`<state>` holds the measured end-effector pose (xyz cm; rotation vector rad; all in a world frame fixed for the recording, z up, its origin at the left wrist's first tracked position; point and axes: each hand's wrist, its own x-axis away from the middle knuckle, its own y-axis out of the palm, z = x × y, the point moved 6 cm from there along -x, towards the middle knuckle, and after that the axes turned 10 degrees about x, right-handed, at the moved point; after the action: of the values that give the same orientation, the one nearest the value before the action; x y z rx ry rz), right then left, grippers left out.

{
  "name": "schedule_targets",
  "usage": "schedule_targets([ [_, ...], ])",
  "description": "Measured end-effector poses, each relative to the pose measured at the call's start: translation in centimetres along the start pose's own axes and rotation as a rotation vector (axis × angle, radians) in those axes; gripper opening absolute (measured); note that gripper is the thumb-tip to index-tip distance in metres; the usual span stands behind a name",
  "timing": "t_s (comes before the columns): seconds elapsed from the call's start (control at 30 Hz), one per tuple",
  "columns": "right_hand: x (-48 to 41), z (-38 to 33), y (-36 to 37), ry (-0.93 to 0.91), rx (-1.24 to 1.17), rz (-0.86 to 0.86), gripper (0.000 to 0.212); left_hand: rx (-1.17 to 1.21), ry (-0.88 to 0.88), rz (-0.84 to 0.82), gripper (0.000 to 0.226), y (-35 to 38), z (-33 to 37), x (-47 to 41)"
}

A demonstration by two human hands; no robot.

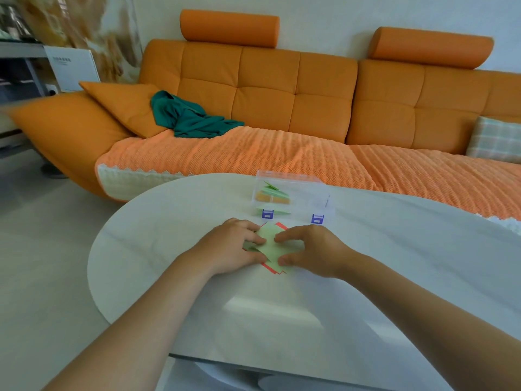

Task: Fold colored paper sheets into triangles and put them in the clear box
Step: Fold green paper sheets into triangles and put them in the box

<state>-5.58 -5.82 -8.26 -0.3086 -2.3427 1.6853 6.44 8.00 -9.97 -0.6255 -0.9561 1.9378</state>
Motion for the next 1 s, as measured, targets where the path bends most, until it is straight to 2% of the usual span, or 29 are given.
schedule_targets([
  [0.1, 0.1, 0.3, -0.1, 0.025, -0.062, 0.039, 0.053, 0.040, 0.035, 0.033, 0.038, -0.1, 0.1, -0.1],
  [0.27, 0.8, 0.2, -0.1, -0.009, -0.127, 0.033, 0.070, 0.087, 0.125, 0.118, 0.025, -0.9, 0.8, -0.1],
  [0.37, 1.2, 0.6, -0.4, -0.057, -0.110, 0.073, 0.057, 0.079, 0.134, 0.114, 0.025, -1.0, 1.3, -0.1],
  [0.47, 1.8, 1.2, -1.2, -0.066, -0.010, 0.155, 0.032, 0.023, 0.160, 0.118, 0.026, -0.3, 2.6, -0.1],
  [0.6, 3.5, 2.6, -1.9, -0.062, 0.205, 0.233, 0.030, 0.035, 0.251, 0.155, 0.026, 1.4, 6.2, -0.1],
  [0.73, 5.8, 4.2, -2.3, -0.108, 0.290, 0.264, 0.026, 0.014, 0.253, 0.071, 0.020, 4.2, 9.0, -0.3],
  [0.8, 6.9, 5.6, -2.4, -0.098, 0.204, 0.234, 0.028, 0.026, 0.264, 0.028, 0.022, 5.3, 9.9, -0.6],
  [0.87, 8.0, 7.2, -2.8, -0.048, -0.006, 0.197, 0.040, 0.031, 0.289, 0.007, 0.023, 6.0, 10.7, -0.8],
  [0.93, 8.3, 9.1, -3.4, 0.032, -0.194, 0.217, 0.038, 0.024, 0.317, -0.003, 0.021, 6.5, 11.5, -1.0],
  [1.0, 7.9, 10.9, -3.6, 0.082, -0.163, 0.265, 0.030, 0.050, 0.349, -0.005, 0.020, 7.1, 12.3, -1.0],
])
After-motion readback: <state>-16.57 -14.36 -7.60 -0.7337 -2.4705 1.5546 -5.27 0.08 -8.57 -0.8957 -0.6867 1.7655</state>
